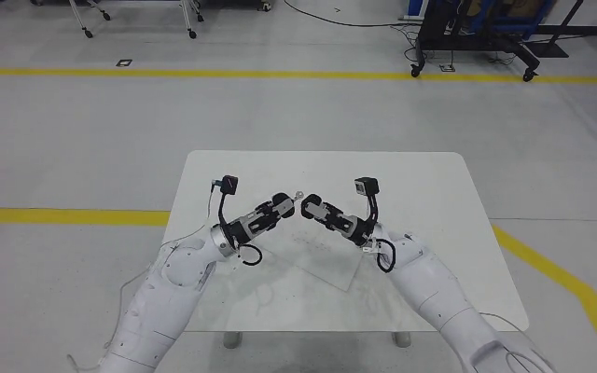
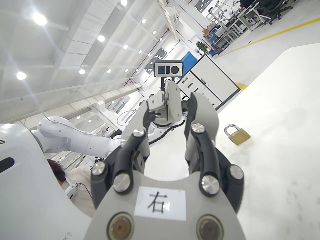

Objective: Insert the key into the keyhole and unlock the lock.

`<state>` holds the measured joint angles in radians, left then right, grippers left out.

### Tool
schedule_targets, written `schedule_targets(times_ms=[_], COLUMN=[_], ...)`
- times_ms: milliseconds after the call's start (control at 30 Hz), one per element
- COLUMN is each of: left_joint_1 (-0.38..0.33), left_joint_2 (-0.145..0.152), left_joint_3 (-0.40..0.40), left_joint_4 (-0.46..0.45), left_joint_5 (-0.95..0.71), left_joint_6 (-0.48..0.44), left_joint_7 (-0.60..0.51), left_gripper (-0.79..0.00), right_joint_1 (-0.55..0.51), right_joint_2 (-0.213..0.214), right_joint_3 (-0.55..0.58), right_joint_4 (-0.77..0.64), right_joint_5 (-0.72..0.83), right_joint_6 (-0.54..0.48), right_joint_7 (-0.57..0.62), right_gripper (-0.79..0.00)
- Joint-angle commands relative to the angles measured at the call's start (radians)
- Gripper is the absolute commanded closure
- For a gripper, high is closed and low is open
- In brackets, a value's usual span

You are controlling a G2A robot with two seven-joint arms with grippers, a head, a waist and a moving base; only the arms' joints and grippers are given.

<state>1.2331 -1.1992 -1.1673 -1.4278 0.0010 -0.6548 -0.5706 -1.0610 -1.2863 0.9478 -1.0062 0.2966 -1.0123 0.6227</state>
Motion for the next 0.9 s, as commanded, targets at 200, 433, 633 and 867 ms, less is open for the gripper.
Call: schedule_targets(times_ms=[200, 433, 633, 867], left_joint_1=[-0.009, 0.004, 0.008, -0.016], left_joint_2=[0.030, 0.060, 0.076, 0.082], left_joint_3=[-0.054, -0.110, -0.094, -0.044], left_joint_4=[-0.040, -0.100, -0.134, -0.138], left_joint_5=[-0.031, 0.044, 0.062, 0.077], left_joint_6=[0.003, -0.036, -0.083, -0.067], left_joint_7=[-0.231, -0.378, -0.482, -0.519], left_gripper=[0.000, 0.000, 0.000, 0.000], right_joint_1=[0.000, -0.049, -0.107, -0.087], right_joint_2=[0.002, 0.044, 0.071, 0.087], right_joint_3=[0.006, 0.091, 0.094, 0.047], right_joint_4=[-0.007, -0.095, -0.199, -0.208], right_joint_5=[-0.028, -0.315, -0.249, -0.151], right_joint_6=[0.006, 0.041, 0.034, 0.034], right_joint_7=[-0.007, 0.009, 0.138, 0.220], right_gripper=[-0.785, -0.785, -0.382, -0.289])
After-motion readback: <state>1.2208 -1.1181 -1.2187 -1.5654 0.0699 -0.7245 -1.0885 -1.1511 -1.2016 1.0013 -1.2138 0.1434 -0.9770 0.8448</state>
